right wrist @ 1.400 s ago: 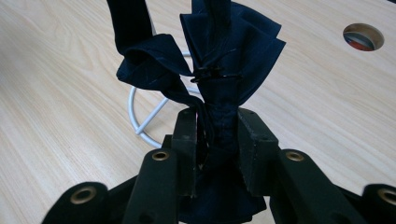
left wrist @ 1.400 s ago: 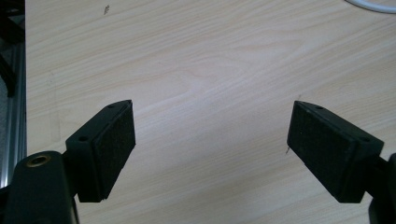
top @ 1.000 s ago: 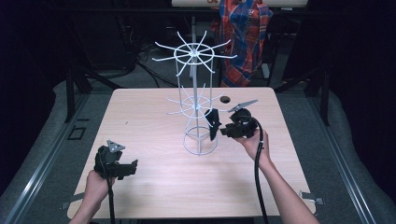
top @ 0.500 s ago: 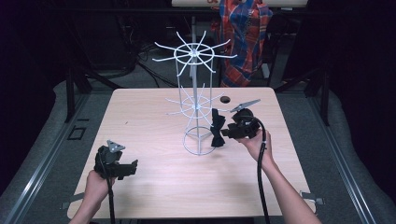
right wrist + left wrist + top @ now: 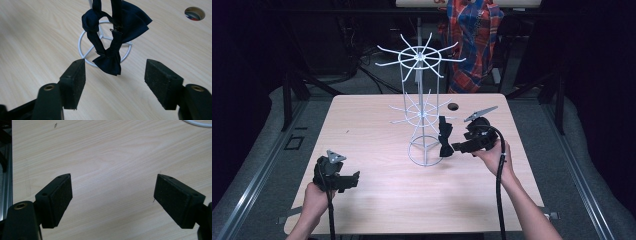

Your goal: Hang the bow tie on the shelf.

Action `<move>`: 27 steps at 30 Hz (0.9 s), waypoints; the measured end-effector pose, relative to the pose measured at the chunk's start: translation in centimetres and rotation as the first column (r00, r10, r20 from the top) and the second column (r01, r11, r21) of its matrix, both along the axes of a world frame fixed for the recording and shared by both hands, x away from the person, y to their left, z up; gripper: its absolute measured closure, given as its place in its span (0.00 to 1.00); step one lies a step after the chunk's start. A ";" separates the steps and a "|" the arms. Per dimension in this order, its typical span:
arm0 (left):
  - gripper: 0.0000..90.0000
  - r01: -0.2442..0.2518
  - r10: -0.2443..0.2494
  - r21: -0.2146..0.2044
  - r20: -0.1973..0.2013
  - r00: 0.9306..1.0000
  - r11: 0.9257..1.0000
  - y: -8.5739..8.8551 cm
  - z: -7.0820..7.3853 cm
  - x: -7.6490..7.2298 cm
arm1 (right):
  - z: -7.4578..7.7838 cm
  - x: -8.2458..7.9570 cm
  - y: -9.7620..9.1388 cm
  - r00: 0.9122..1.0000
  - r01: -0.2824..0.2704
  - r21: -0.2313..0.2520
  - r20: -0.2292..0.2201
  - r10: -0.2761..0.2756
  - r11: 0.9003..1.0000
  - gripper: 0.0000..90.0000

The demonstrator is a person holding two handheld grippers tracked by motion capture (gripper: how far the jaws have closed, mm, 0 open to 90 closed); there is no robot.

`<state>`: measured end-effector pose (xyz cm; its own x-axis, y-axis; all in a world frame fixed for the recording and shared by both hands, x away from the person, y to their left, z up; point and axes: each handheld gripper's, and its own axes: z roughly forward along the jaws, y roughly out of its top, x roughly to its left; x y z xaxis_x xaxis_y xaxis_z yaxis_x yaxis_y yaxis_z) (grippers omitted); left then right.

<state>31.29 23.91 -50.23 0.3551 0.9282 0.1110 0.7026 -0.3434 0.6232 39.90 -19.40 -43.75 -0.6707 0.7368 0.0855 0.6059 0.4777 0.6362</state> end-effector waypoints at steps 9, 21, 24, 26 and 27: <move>0.17 0.000 0.000 -0.001 0.000 1.000 1.000 0.0 0.0 0.0 | -0.1 -0.9 -1.2 0.999 -0.019 -0.040 -0.034 0.017 0.999 0.22; 0.17 -0.001 0.001 -0.001 0.000 1.000 1.000 0.0 0.0 0.0 | -0.4 -2.8 -3.6 1.000 -0.001 -0.058 -0.030 -0.001 0.998 0.14; 0.17 0.001 -0.001 -0.001 0.001 1.000 1.000 -0.1 0.0 0.0 | -0.7 -3.2 -4.0 1.000 0.001 -0.069 -0.031 -0.003 0.998 0.13; 0.17 0.001 -0.001 0.000 0.001 1.000 1.000 -0.1 0.0 0.0 | -0.9 -3.4 -4.3 0.999 0.002 -0.072 -0.042 -0.005 0.997 0.12; 0.17 0.001 -0.001 0.000 0.001 1.000 1.000 -0.1 0.0 0.0 | -0.9 -3.5 -4.4 0.999 0.006 -0.080 -0.040 -0.009 0.997 0.12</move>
